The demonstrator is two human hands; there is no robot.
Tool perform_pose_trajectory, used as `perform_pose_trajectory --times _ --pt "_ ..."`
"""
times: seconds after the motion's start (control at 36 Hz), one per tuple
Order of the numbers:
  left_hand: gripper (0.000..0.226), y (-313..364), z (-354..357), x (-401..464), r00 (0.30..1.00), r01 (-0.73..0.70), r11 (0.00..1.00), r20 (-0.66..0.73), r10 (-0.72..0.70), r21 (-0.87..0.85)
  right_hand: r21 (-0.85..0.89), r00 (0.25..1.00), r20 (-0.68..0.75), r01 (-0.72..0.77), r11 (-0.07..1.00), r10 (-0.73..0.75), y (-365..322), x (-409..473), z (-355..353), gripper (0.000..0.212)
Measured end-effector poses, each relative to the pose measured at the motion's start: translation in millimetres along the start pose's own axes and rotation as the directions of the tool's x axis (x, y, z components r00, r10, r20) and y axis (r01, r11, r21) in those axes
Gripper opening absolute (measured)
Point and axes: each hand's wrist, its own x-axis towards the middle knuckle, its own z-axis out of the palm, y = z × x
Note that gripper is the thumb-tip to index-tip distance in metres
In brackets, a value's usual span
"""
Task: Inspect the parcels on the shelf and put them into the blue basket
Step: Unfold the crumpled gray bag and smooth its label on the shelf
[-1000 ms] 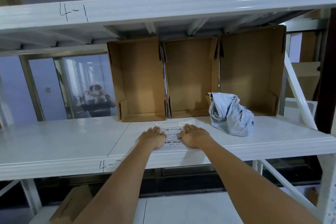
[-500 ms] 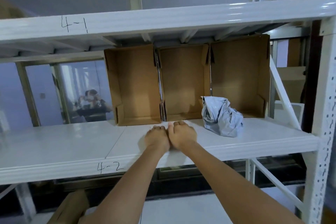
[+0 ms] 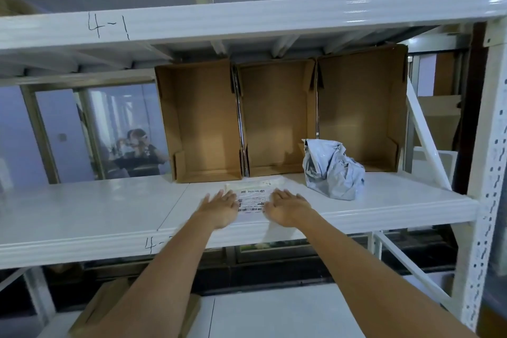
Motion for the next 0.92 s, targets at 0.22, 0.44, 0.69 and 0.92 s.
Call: perform_pose_trajectory --times 0.22,0.44,0.69,0.92 --pt "0.043 19.7 -20.6 16.4 0.989 0.085 0.996 -0.125 -0.081 0.031 -0.018 0.981 -0.178 -0.086 0.996 0.081 -14.0 8.4 -13.5 0.055" --pt "0.047 31.1 -8.4 52.1 0.990 -0.039 0.987 -0.139 0.017 -0.155 -0.021 0.966 -0.222 0.131 0.991 -0.132 -23.5 41.6 -5.2 0.054" --pt "0.053 26.2 1.7 63.0 0.992 -0.125 0.979 0.006 0.127 -0.161 0.128 0.989 -0.064 0.138 0.982 -0.130 -25.0 60.6 -1.9 0.055" --pt "0.058 26.5 1.3 69.7 0.997 -0.056 0.995 0.055 0.060 -0.078 0.105 0.998 -0.059 0.038 0.994 -0.032 -24.6 66.7 1.9 0.062"
